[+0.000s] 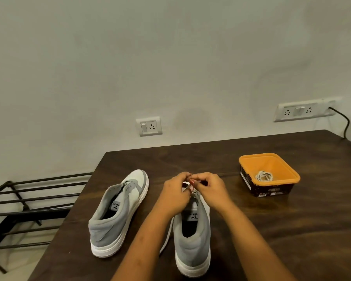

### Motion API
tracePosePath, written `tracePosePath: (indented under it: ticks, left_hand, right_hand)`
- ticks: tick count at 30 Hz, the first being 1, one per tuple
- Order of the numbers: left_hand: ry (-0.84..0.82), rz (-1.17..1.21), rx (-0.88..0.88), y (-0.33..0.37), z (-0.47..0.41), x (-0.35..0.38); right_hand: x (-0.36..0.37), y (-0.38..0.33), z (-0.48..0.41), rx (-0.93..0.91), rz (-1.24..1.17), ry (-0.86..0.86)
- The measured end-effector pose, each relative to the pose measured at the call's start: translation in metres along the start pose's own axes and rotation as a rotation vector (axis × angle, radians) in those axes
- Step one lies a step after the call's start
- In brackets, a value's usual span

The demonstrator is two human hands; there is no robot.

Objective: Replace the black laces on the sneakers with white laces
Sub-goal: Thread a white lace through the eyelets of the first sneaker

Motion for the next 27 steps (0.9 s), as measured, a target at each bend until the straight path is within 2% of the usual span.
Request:
tracePosePath:
  ticks: [3,6,11,14,18,23,27]
  left_hand:
    - [0.079,0.031,-0.009,-0.003,0.000,0.002]
    - [0.113,-0.080,0.009,-0.009,0.004,0.002]
    - [0.118,-0.421,0.098,-0.001,0.010,0.004]
    - [0.111,-0.637,0.158,0.005,0.015,0.012]
    - [0.131,-0.606,0.140,-0.003,0.022,0.022]
    - [0.193,-0.551,0.100,-0.008,0.023,0.027]
    - [0.169,-0.507,0.122,-0.007,0.023,0.030]
  right_hand:
    - [-0.006,0.011,0.003,0.106,-0.126,0.094]
    - [-0.006,0.024,0.007,0.160,-0.123,0.095]
    - [0.006,0.037,0.028,0.227,0.036,0.065]
    - [0.007,0.040,0.037,0.209,0.129,0.148]
    - [0.005,0.041,0.038,0.205,0.154,0.193]
    - [0.004,0.049,0.038,0.295,-0.004,0.190]
    - [0.005,0.056,0.040,0.377,-0.142,0.209]
Point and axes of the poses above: each hand's wrist, its own z-axis away from the middle knuckle, its own x-axis out of the palm, y = z × x, the point moved 5 cm from there along -z, towards the middle knuckle, and after that the axes turned 5 degrees about x, right-handed, at the moved point
